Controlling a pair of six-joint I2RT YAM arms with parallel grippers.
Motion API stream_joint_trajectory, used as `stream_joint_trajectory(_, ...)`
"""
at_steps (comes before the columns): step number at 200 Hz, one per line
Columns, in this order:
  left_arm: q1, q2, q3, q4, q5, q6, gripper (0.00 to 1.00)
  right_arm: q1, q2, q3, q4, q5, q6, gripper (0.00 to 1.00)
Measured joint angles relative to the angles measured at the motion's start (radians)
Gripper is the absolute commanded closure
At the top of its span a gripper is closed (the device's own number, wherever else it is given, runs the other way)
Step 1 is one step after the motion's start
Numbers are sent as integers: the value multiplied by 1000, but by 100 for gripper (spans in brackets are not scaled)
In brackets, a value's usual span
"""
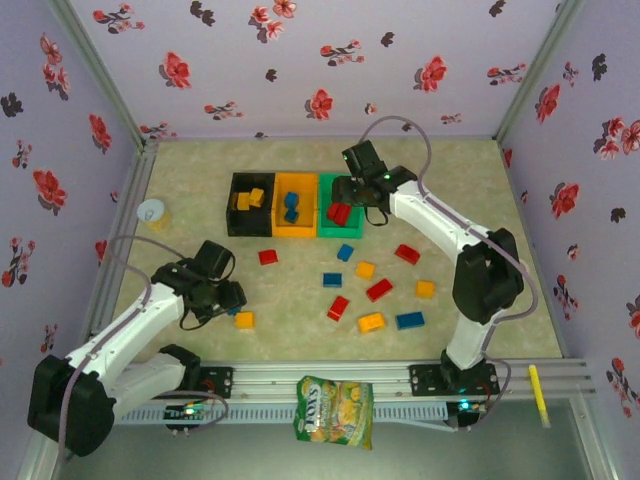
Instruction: Sort the legos into containers by color
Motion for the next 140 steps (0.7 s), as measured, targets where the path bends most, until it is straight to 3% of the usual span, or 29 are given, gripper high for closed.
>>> stream_joint_trajectory(140,-59,151,-45,159,-29,145,42,0,-14,0,-8,20,0,32)
